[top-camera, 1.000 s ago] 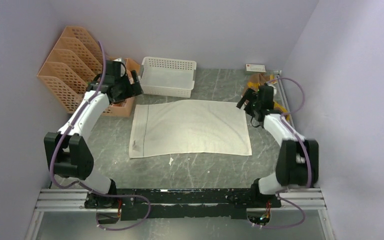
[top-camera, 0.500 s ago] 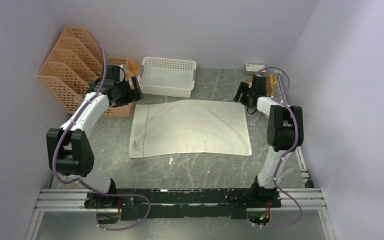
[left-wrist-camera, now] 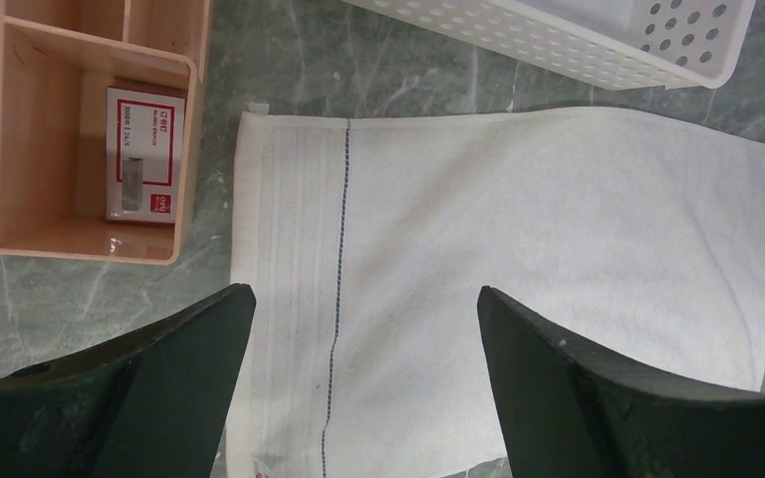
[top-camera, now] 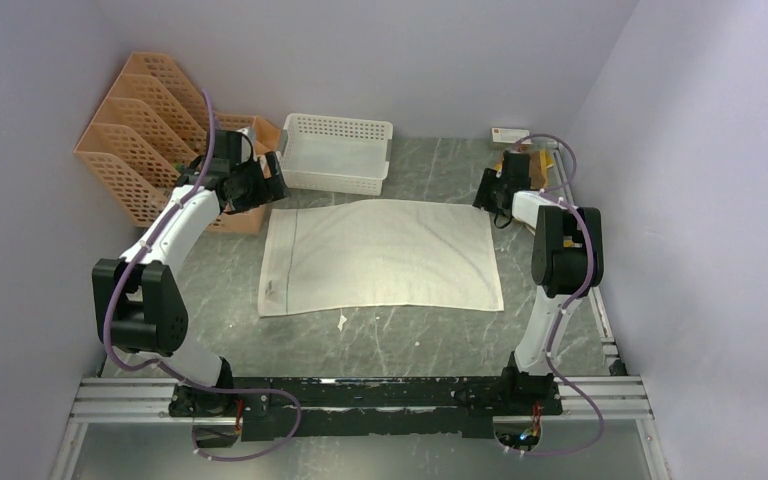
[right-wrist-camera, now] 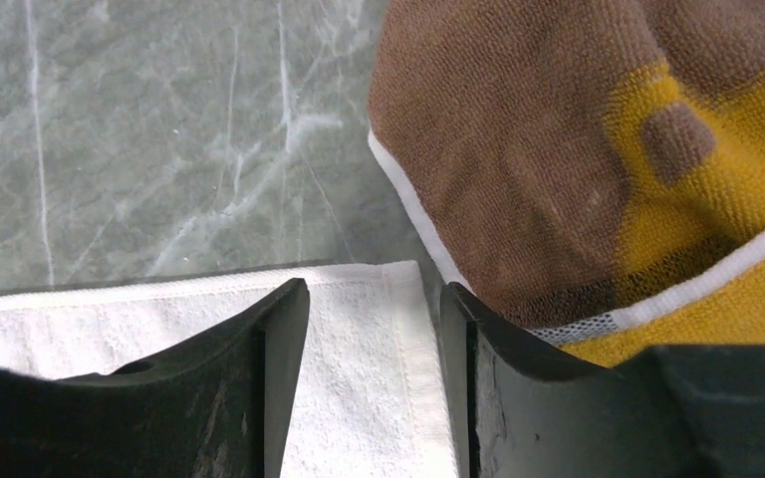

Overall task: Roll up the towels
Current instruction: Fold the towel at the center of the board.

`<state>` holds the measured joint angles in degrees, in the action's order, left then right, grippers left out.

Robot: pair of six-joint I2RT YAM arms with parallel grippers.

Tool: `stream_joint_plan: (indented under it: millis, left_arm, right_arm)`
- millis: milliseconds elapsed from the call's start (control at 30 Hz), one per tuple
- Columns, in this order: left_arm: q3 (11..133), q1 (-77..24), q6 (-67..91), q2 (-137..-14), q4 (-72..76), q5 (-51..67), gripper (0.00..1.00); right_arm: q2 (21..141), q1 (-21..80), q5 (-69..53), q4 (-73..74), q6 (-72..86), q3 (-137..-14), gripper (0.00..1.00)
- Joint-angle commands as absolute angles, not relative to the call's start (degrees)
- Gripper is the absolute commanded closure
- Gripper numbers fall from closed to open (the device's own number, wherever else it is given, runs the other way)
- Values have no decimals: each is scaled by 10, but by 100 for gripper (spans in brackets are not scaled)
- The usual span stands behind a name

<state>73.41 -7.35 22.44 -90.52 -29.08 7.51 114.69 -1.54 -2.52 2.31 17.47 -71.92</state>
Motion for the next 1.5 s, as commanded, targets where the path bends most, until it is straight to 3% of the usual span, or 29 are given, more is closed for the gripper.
stream_joint_plan:
  millis: [0,233,333,433,533,967,1467]
  left_arm:
    - [745,-77,215,-905,-286,65,5]
    - [750,-77,207,-916,-295,41,5]
    - [749,-77,207,-924,-298,31,5]
    - [742,-77,191,-933,-298,17,5]
    - [731,-77,196,-935,-290,7,5]
    - [795,-78,207,-1010,-297,15,5]
    - [950,-101,159,-1181,-261,-20,7]
  right_arm:
    - [1154,-19,-2,41,163,-718,51]
    - [1175,-19,6,53,166,-721,57]
    - [1180,-19,8,54,167,-717,65]
    - [1178,-19,11,55,167,-714,79]
    - [1169,-19,19,63,165,-715,100]
    - [1056,-65,-3,75,199,-719,100]
    - [1075,-90,-34,86,186,-739,100]
